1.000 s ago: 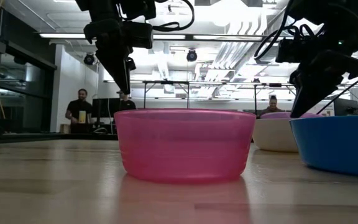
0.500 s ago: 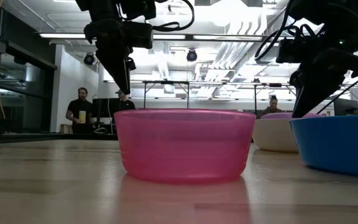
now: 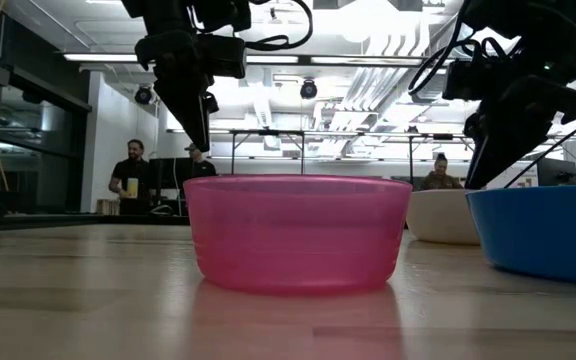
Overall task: Nest bowls inside each other
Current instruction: Stack the blue bowl on top of the violet bowl
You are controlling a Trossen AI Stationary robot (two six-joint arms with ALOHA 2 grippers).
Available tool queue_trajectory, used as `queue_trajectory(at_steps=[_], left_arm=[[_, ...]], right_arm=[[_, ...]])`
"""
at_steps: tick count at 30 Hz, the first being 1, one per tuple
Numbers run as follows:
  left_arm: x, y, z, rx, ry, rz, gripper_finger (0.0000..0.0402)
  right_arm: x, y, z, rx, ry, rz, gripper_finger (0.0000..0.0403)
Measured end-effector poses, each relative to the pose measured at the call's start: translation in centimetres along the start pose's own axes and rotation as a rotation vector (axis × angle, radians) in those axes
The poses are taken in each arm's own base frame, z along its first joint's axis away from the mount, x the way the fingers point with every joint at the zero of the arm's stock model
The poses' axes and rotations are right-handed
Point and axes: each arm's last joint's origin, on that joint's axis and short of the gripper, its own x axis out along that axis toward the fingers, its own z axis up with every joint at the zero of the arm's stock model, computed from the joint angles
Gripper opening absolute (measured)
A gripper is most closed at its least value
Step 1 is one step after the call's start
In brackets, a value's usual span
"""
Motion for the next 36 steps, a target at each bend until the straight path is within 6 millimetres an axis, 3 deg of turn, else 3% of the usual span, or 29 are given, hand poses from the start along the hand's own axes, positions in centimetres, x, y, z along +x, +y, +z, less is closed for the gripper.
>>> queue_trajectory(at_steps=[11,21,36], left_arm=[[0.0,0.0,0.1,-0.021,-0.006,-0.001,0.0116],[0.0,0.0,0.1,-0.026,-0.006,-0.001,0.0116],[0.0,0.0,0.1,-0.026,-0.005,-0.001,0.0116]], right_arm=[[-0.2,0.0,1.1,-0.039,-0.062,0.016,0.0108],[-2.2,0.8,3.8,-0.039,-0.14,0.1,0.0107],[-3.5,4.5,1.7,0.198,-0.092,0.207,0.0107]])
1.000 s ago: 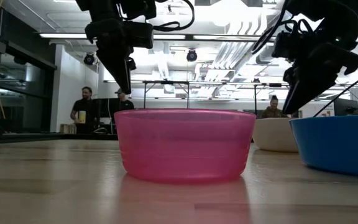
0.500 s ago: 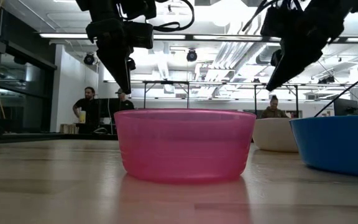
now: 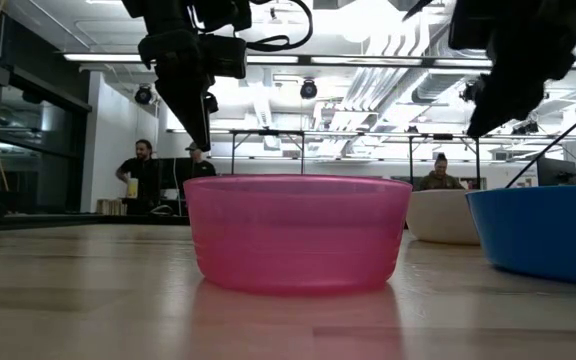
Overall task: Nest bowls inside each other
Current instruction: Stack the blue bowl on top of the violet bowl
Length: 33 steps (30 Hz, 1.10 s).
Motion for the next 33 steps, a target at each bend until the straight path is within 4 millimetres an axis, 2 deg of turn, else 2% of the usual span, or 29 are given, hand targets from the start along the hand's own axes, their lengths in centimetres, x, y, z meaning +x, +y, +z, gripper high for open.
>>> queue_trajectory(at_steps=[7,11,16,21,28,33], left_arm=[[0.0,0.0,0.0,0.002,-0.003,0.0,0.0116],[0.0,0.0,0.1,0.002,-0.006,0.0,0.0116],[0.0,0.0,0.3,-0.021,-0.03,-0.001,0.0116],[0.0,0.0,0.5,-0.046,-0.054,-0.002,0.0116],[0.0,0.0,0.5,-0.049,-0.054,-0.002,0.0116],[0.0,0.0,0.5,-0.049,-0.054,-0.002,0.0116]], right_arm=[[-0.8,2.1,-0.6,0.065,-0.011,0.098,0.0107],[-1.8,3.7,0.6,0.025,-0.026,0.115,0.0107],[-2.5,5.1,2.0,-0.046,0.029,0.011,0.0099],[-1.7,6.0,2.4,-0.059,0.145,-0.087,0.009],[1.0,6.5,1.2,-0.027,0.318,-0.136,0.0095],[2.4,6.6,0.7,-0.014,0.365,-0.168,0.0099]])
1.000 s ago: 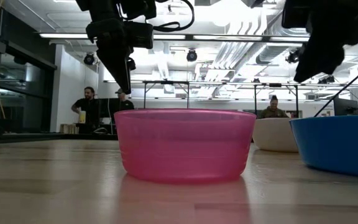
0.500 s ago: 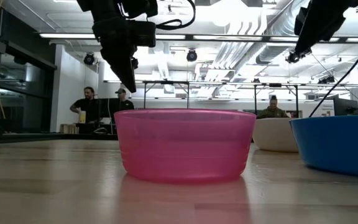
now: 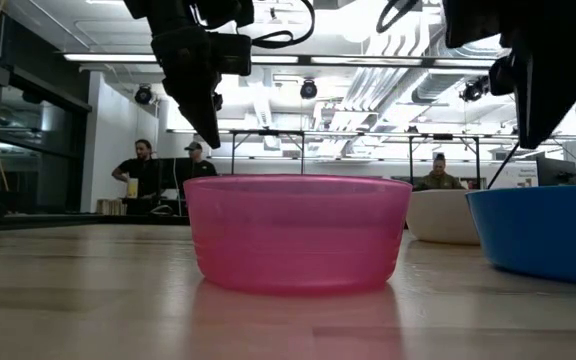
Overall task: Nest bowls inside each other
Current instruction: Stack the blue bowl on top of the violet bowl
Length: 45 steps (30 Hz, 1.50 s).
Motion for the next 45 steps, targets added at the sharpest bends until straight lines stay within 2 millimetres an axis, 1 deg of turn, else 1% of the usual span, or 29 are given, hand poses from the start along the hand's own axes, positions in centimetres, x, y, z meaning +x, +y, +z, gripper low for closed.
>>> queue_trajectory(at_steps=[7,13,18,27,36,45], left_arm=[[0.0,0.0,0.0,-0.001,0.0,0.0,0.0116],[0.0,0.0,0.0,-0.026,0.002,0.0,0.0116],[0.0,0.0,0.0,-0.027,0.004,-0.007,0.0116],[0.0,-0.1,0.0,-0.027,0.006,-0.03,0.0116],[0.0,-0.1,0.0,-0.027,0.006,-0.03,0.0116],[0.0,-0.1,0.0,-0.027,0.006,-0.03,0.0116]], right_arm=[[0.8,-0.4,-0.2,0.046,0.052,-0.063,0.0099],[0.8,-0.6,-0.4,0.067,0.071,-0.088,0.0099],[0.9,-0.3,-0.6,0.055,0.076,-0.087,0.01],[2.4,0.6,-1.5,0.031,0.125,-0.115,0.01],[3.4,0.9,-1.8,0.031,0.148,-0.148,0.0099],[3.4,0.7,-1.8,0.101,0.126,-0.18,0.0098]])
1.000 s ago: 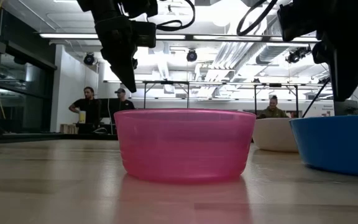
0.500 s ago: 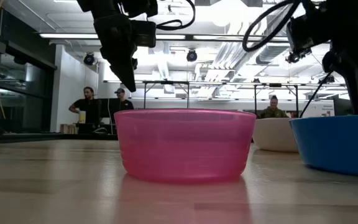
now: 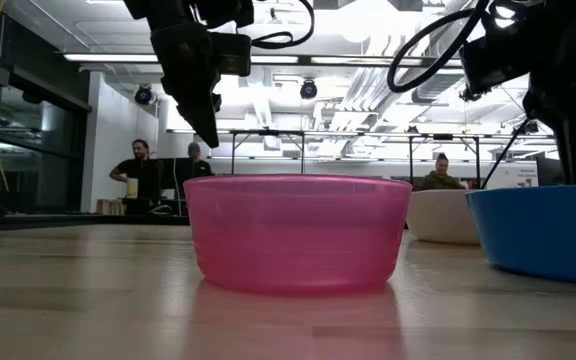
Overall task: Nest bowls inside each other
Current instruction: Stack the blue bowl on top of the violet bowl
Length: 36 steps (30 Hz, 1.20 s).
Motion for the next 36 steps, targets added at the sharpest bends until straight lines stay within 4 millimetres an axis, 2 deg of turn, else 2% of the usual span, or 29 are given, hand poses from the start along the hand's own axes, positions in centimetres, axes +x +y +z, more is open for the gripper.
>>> queue_trajectory(at_steps=[10,27,31,36], left_arm=[[0.0,-0.2,0.0,0.0,0.005,-0.057,0.0116],[0.0,-0.2,0.0,-0.022,0.005,-0.059,0.0116],[0.0,-0.2,0.0,-0.022,0.005,-0.059,0.0116],[0.0,-0.2,0.0,-0.022,0.005,-0.059,0.0116]], right_arm=[[1.2,-0.3,-0.5,0.032,0.053,0.021,0.0098],[1.2,-0.1,-0.3,0.01,0.033,0.048,0.0097],[1.2,-0.1,-0.3,0.003,0.031,0.045,0.0081],[1.2,-0.1,-0.3,-0.003,0.031,0.044,0.0042]])
